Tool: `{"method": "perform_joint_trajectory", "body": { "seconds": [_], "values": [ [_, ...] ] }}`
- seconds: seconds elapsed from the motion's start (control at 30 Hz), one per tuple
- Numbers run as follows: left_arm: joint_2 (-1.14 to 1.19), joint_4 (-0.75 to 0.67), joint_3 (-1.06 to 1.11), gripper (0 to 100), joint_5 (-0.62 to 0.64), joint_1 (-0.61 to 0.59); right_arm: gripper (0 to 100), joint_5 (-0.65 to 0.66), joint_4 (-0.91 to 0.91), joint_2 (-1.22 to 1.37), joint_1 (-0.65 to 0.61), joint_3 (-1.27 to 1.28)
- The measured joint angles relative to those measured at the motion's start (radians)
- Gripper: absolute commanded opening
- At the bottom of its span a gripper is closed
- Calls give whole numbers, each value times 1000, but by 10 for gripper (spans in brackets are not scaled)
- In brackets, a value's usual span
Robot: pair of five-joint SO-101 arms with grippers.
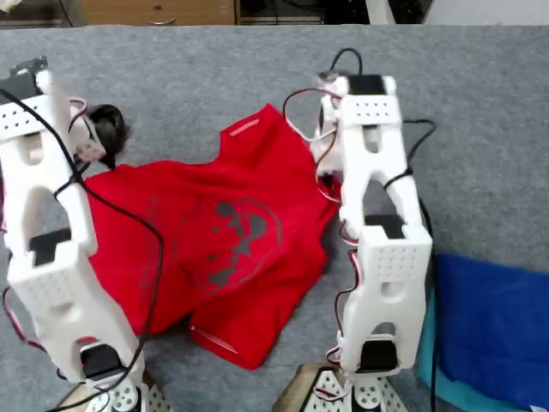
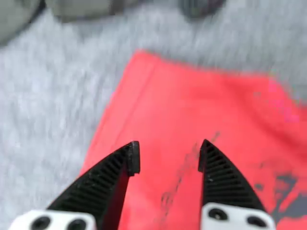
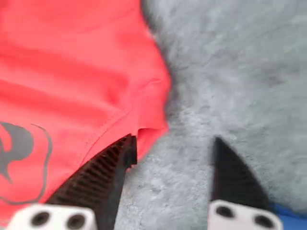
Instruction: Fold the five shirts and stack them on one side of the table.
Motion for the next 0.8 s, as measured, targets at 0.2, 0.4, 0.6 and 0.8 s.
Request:
{"method": "perform_joint_trajectory", "body": {
  "seconds": [0.2,0.4,0.6,0.8],
  "values": [
    [-181,-203,491,209,-3,0,88,0,2,-57,0,-130],
    [-222,-534,956,209,-9,-3,33,-190,-209,-57,2,-183],
    [-249,-562,1048,10,-37,3,33,-333,-575,-6,2,-95],
    [-242,-397,1068,19,-169,3,33,-342,-870,160,8,-60]
  ]
}}
